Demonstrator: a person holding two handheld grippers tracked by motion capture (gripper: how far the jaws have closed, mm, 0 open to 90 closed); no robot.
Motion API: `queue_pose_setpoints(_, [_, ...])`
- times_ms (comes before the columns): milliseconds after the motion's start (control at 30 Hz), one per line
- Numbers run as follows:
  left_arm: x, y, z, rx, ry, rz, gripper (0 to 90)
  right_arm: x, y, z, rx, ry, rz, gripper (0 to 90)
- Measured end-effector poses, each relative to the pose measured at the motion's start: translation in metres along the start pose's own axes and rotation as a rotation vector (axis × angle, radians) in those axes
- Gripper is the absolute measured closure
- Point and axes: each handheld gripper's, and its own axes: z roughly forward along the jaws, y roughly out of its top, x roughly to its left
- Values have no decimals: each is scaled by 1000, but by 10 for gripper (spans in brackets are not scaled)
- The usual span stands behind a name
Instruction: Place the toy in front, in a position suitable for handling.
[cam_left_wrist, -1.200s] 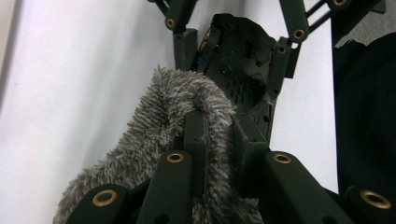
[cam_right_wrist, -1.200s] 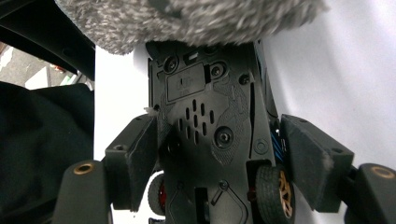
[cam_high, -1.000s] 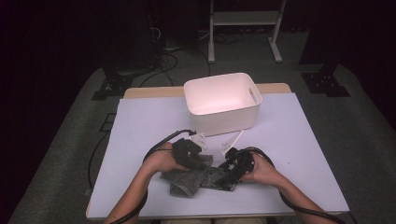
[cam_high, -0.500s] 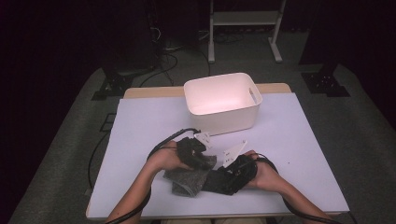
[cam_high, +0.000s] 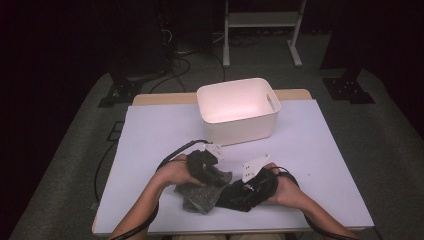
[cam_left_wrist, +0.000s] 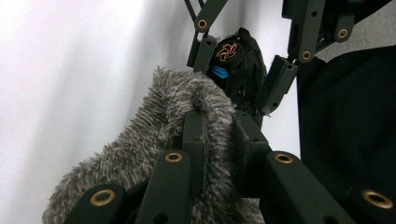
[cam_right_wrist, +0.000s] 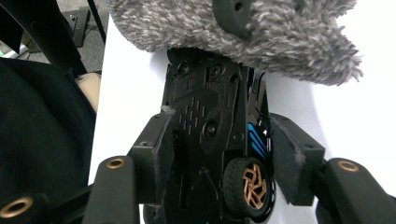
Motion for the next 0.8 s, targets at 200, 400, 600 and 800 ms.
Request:
queue_pose_setpoints(200, [-3,-2,-2,-12,-10,0,784,0,-1,5,20,39,21,399])
queue_pose_setpoints(400, [-6,-4,-3,-17,-19,6,785,-3,-2,13,27,84,58,399])
queue_pose_setpoints(600, [-17,-5,-6,-6,-27,33,786,-3,-9,16,24,126,108,431])
queue_pose_setpoints(800, [-21,-6,-12,-12,-4,29,804,2,-9,14,44,138,95,555])
